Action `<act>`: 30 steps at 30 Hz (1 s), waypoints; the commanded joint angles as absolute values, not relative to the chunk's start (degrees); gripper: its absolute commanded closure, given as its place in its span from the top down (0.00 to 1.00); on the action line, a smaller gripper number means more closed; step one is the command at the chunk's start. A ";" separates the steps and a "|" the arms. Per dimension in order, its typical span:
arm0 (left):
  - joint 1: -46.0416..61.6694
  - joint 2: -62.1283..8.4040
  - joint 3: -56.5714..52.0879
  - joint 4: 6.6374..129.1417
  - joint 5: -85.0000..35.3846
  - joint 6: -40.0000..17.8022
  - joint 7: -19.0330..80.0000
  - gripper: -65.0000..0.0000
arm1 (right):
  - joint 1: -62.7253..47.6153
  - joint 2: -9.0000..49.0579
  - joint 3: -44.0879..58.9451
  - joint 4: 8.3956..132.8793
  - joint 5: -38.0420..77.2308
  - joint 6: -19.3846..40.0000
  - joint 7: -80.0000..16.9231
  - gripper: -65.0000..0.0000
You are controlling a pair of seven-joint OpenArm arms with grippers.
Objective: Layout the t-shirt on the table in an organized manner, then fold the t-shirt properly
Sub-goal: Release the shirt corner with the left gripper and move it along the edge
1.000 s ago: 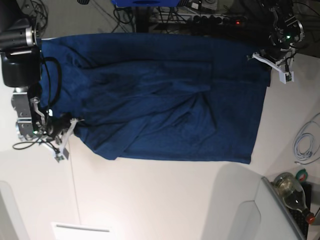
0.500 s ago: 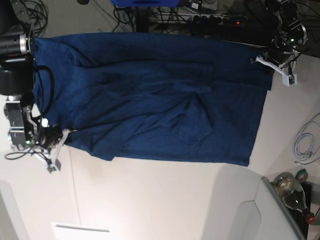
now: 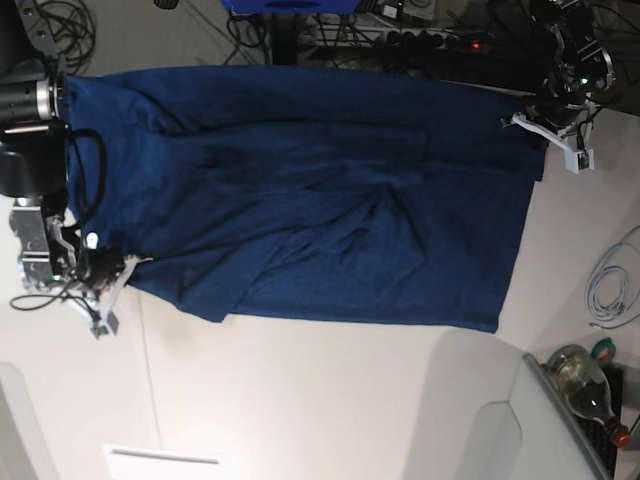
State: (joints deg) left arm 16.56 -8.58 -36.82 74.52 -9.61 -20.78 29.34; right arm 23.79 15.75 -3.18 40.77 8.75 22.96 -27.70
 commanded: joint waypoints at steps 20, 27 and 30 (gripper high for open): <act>18.95 -8.84 -37.23 88.66 -13.85 -20.35 39.96 0.00 | 19.12 16.22 7.60 55.78 -0.75 16.48 -22.99 0.23; 16.75 -8.84 -40.75 96.13 -15.43 -20.26 44.35 0.00 | 22.02 12.26 7.87 51.47 -0.66 20.70 -23.69 0.47; 13.05 -9.36 -41.63 94.02 -15.34 -20.18 44.35 0.00 | 26.15 11.56 7.87 44.00 -0.66 20.70 -23.52 0.54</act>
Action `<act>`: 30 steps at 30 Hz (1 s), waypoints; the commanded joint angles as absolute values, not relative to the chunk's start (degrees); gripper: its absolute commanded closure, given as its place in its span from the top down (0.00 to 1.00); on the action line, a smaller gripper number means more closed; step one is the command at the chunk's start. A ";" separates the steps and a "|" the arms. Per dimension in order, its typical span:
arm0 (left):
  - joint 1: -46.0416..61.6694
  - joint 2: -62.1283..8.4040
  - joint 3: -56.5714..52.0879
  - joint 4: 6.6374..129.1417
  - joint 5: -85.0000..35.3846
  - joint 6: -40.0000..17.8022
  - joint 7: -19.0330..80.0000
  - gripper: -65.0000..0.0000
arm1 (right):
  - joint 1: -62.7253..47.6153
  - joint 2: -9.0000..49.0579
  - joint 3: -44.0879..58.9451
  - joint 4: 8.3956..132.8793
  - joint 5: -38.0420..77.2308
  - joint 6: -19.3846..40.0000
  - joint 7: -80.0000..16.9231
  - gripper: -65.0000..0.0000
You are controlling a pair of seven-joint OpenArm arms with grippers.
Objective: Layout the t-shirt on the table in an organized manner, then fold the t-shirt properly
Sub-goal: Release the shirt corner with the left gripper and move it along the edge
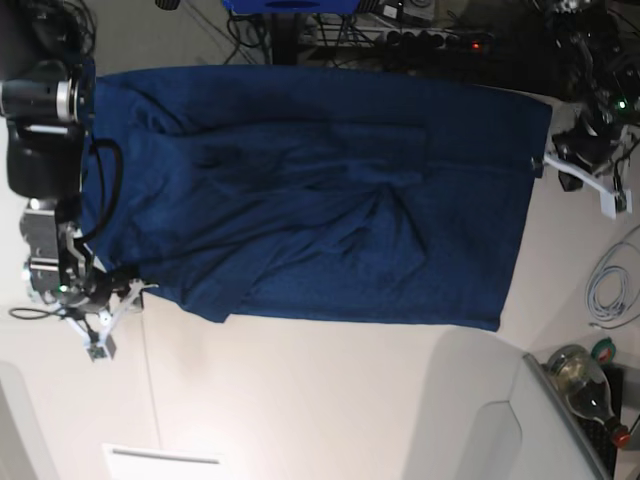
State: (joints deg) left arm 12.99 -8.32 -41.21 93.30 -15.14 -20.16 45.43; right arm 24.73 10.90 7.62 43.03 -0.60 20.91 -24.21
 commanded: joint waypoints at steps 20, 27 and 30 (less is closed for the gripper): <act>-1.89 -23.78 -28.97 72.40 -15.25 -20.09 44.00 0.00 | 28.97 11.91 7.87 35.91 2.77 20.70 -24.75 0.54; -12.53 -22.73 -24.48 64.31 -5.93 -20.00 43.82 0.00 | 28.18 11.65 7.87 33.19 2.77 20.70 -24.66 0.30; -18.33 -20.09 -24.40 59.56 0.92 -20.09 43.82 0.00 | 28.18 11.65 7.87 33.10 2.77 20.70 -24.92 0.00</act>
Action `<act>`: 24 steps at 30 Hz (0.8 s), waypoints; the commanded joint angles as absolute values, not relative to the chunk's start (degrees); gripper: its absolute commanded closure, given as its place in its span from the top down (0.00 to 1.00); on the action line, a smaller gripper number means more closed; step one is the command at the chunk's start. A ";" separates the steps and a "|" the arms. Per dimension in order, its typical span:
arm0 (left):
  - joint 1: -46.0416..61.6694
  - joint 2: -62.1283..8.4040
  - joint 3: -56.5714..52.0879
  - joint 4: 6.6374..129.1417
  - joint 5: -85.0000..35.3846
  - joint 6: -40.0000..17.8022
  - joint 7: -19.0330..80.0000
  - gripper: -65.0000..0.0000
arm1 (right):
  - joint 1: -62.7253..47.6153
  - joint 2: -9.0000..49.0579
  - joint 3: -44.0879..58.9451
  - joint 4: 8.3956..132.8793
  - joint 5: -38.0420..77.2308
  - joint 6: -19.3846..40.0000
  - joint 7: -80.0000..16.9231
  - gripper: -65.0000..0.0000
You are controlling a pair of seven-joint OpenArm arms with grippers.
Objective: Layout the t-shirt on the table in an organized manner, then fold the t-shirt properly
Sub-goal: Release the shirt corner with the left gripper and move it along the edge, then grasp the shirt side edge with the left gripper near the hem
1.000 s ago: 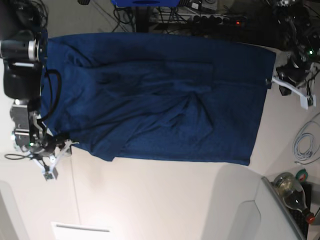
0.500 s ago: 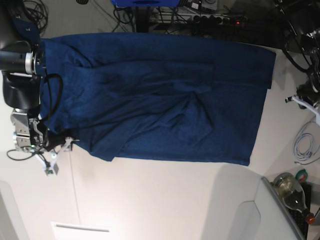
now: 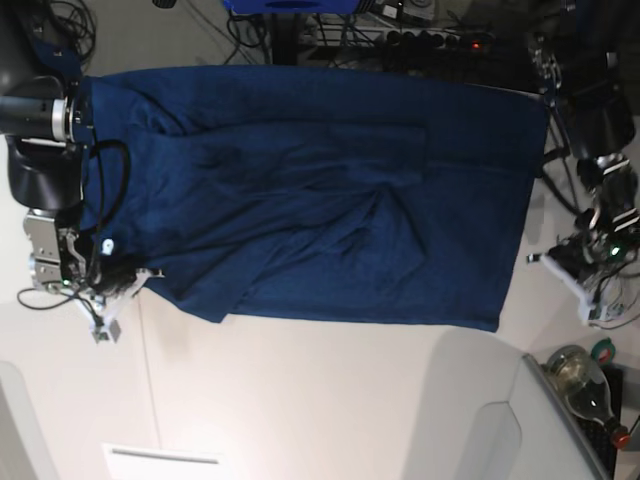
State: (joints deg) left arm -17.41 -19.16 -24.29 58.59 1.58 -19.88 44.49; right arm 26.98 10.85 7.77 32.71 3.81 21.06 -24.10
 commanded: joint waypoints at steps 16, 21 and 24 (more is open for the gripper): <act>-23.52 -16.22 -23.96 46.55 5.49 -20.00 38.02 0.68 | 28.18 11.65 7.87 33.45 2.77 20.70 -26.07 0.01; -23.16 -16.04 -23.96 41.80 4.97 -20.00 37.67 0.64 | 28.18 11.65 7.87 33.45 2.77 20.70 -26.07 0.01; -23.08 -15.87 -24.13 39.43 4.88 -20.00 36.00 0.64 | 28.18 11.65 7.87 33.54 2.77 20.79 -26.07 0.01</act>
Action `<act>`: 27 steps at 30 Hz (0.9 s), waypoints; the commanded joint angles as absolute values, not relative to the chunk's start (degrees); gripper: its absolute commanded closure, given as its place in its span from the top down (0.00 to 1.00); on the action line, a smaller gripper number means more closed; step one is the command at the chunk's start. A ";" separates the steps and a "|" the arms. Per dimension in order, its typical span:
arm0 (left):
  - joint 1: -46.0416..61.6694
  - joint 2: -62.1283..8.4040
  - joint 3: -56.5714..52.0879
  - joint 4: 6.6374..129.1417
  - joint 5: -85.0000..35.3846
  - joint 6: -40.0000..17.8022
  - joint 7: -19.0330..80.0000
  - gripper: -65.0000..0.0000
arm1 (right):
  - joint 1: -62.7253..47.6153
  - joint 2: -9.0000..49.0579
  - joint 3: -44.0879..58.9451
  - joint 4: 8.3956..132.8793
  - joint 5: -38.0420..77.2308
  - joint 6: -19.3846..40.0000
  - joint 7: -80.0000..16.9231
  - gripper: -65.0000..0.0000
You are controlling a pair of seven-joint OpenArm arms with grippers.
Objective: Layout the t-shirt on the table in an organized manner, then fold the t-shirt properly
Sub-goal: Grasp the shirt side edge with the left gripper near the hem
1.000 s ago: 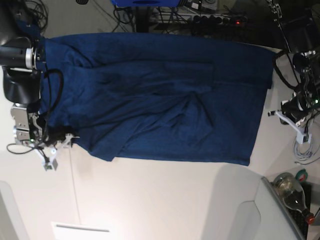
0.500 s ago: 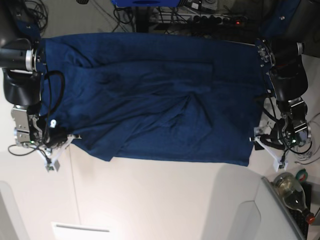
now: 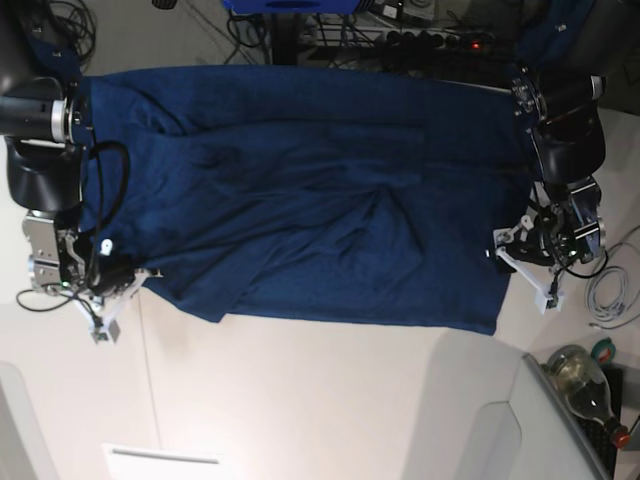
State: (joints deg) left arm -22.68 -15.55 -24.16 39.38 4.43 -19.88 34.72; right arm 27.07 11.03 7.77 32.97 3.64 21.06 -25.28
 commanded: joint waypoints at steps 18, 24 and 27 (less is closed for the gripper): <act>-19.82 -14.37 -24.40 44.00 4.79 -20.09 34.95 0.00 | 28.00 11.82 7.78 33.54 2.77 20.79 -25.71 0.01; -12.09 -10.77 -24.48 63.16 4.88 -20.09 42.42 0.00 | 28.00 11.74 7.60 33.54 2.77 20.79 -25.71 0.01; -8.75 -9.27 -24.48 70.29 5.32 -20.09 45.93 0.00 | 28.00 11.74 7.60 33.54 2.77 20.79 -25.71 0.01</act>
